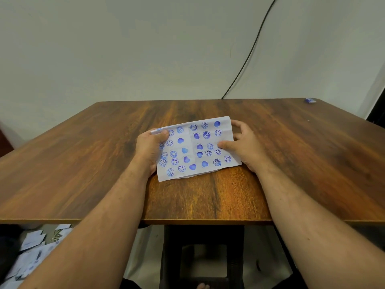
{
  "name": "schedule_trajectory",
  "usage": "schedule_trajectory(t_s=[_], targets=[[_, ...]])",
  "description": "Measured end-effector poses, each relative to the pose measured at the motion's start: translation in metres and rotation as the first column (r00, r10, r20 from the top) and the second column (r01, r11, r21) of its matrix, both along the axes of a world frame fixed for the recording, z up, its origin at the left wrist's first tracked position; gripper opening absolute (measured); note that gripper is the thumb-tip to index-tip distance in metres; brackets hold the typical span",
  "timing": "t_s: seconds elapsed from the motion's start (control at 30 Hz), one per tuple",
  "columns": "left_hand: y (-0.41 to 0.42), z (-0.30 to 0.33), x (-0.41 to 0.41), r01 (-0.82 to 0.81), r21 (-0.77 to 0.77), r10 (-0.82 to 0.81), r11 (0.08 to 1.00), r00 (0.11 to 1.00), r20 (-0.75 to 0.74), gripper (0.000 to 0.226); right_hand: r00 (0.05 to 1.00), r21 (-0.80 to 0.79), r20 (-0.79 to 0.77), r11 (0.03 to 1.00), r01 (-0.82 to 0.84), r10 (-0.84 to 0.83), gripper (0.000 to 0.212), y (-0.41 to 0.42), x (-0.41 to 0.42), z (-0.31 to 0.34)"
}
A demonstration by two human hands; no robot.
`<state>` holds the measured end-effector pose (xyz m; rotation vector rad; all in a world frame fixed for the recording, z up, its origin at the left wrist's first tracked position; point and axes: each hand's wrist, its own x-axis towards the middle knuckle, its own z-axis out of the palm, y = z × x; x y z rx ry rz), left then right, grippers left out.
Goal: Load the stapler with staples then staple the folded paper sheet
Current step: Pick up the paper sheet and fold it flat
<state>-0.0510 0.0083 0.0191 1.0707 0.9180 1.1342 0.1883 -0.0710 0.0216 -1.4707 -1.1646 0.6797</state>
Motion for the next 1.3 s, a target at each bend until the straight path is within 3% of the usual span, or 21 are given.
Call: schedule_trajectory(t_s=[0.13, 0.27, 0.4, 0.5, 0.6, 0.73, 0.87, 1.13, 1.3], targets=[[0.001, -0.001, 0.001, -0.033, 0.010, 0.033, 0.999, 0.999, 0.000, 0.013, 0.971, 0.139, 0.218, 0.988, 0.066, -0.095, 0.088, 0.004, -0.012, -0.001], [0.001, -0.002, 0.002, -0.049, 0.026, 0.049, 0.998, 0.999, -0.003, 0.015, 0.884, 0.138, 0.448, 0.987, 0.078, -0.132, 0.099, 0.012, -0.017, 0.000], [-0.002, -0.002, 0.002, -0.060, 0.042, 0.060, 0.997, 0.998, 0.006, 0.019, 0.620, 0.230, 0.758, 0.972, 0.039, -0.204, 0.064, 0.018, -0.031, 0.014], [-0.002, -0.002, 0.003, -0.061, 0.066, 0.060, 0.996, 0.998, 0.021, 0.016, 0.491, 0.218, 0.847, 0.976, 0.024, -0.202, 0.038, 0.024, -0.056, 0.035], [-0.003, -0.003, 0.004, -0.029, 0.105, 0.025, 0.994, 0.999, 0.044, 0.007, 0.345, 0.204, 0.918, 0.979, 0.010, -0.194, 0.031, 0.033, -0.084, 0.053], [-0.002, -0.005, 0.007, -0.011, 0.156, -0.002, 0.988, 0.996, 0.086, 0.021, 0.421, 0.041, 0.907, 0.993, -0.107, 0.008, 0.023, 0.044, -0.113, 0.063], [-0.003, -0.002, 0.008, -0.051, 0.125, 0.038, 0.991, 0.994, 0.104, 0.033, 0.550, 0.032, 0.835, 0.995, -0.090, 0.023, 0.020, 0.054, -0.125, 0.063], [-0.002, -0.003, 0.011, -0.044, 0.147, 0.014, 0.988, 0.979, 0.205, 0.061, 0.637, -0.009, 0.771, 1.000, -0.010, 0.014, 0.018, 0.066, -0.133, 0.061], [-0.004, -0.003, 0.011, 0.005, 0.156, -0.037, 0.988, 0.978, 0.205, 0.063, 0.650, -0.035, 0.755, 0.995, -0.095, 0.089, 0.009, 0.065, -0.126, 0.061]])
